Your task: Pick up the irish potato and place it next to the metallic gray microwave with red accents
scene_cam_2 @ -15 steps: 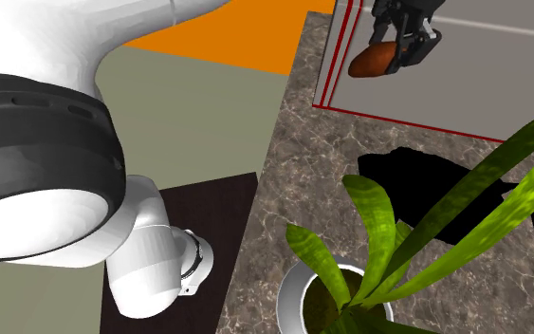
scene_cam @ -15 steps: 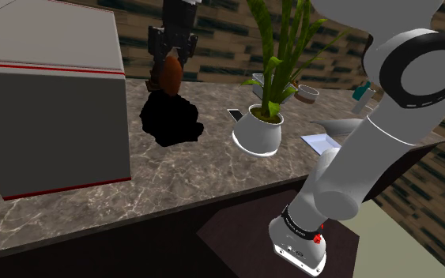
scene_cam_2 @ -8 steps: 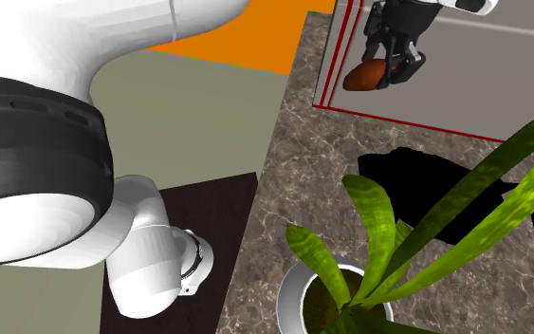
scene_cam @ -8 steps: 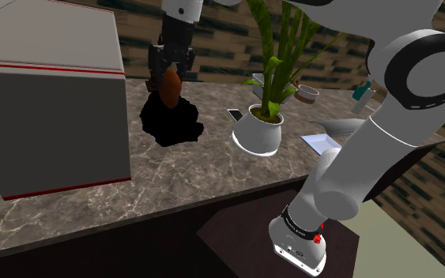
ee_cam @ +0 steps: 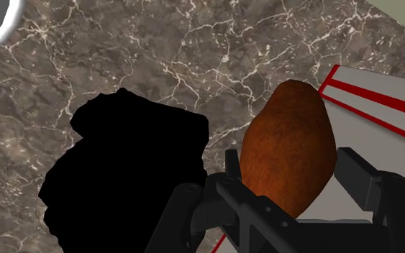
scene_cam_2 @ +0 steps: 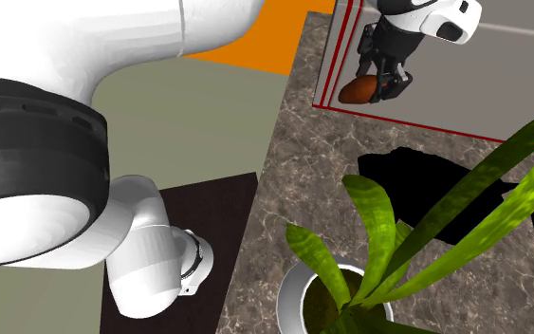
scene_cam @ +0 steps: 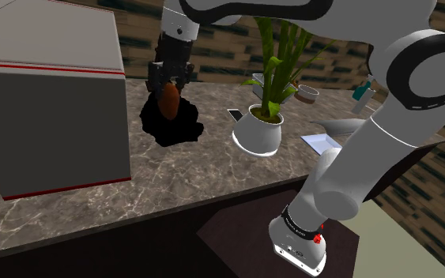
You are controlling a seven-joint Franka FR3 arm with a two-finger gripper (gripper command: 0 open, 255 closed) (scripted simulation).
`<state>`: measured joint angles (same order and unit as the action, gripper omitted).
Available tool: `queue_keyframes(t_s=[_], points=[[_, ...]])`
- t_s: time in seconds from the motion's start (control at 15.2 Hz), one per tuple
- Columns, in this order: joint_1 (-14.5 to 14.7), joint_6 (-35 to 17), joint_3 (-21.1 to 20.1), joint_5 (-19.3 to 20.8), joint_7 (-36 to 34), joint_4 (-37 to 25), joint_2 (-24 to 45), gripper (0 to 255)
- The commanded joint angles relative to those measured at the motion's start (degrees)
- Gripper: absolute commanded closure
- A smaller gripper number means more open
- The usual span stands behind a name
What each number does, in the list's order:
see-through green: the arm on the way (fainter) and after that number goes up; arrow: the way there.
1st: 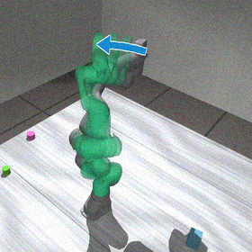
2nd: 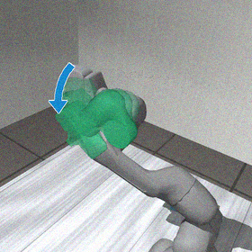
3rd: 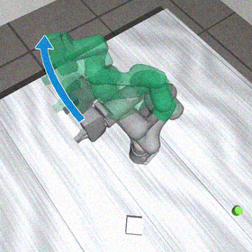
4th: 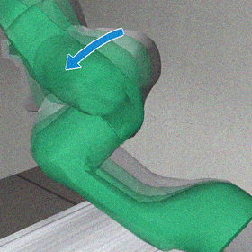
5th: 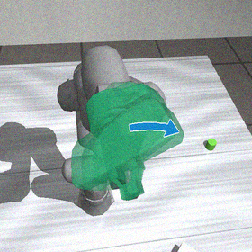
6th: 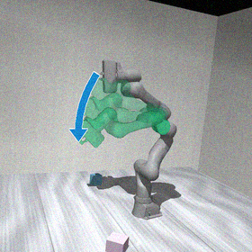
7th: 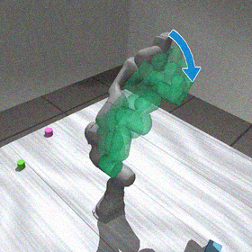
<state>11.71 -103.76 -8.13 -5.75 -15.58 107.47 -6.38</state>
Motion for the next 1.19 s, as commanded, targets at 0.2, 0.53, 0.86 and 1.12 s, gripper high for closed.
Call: queue_keyframes(t_s=[0.2,0.53,0.86,1.12], points=[[0.08,-4.07,-0.11,-0.08,0.23,3.86,0.19,255],[0.13,-7.88,-0.19,-0.16,0.49,7.27,0.60,255],[0.18,-11.67,-0.27,-0.22,0.72,10.35,1.32,255],[0.23,-14.71,-0.34,-0.25,0.90,12.60,2.11,255]])
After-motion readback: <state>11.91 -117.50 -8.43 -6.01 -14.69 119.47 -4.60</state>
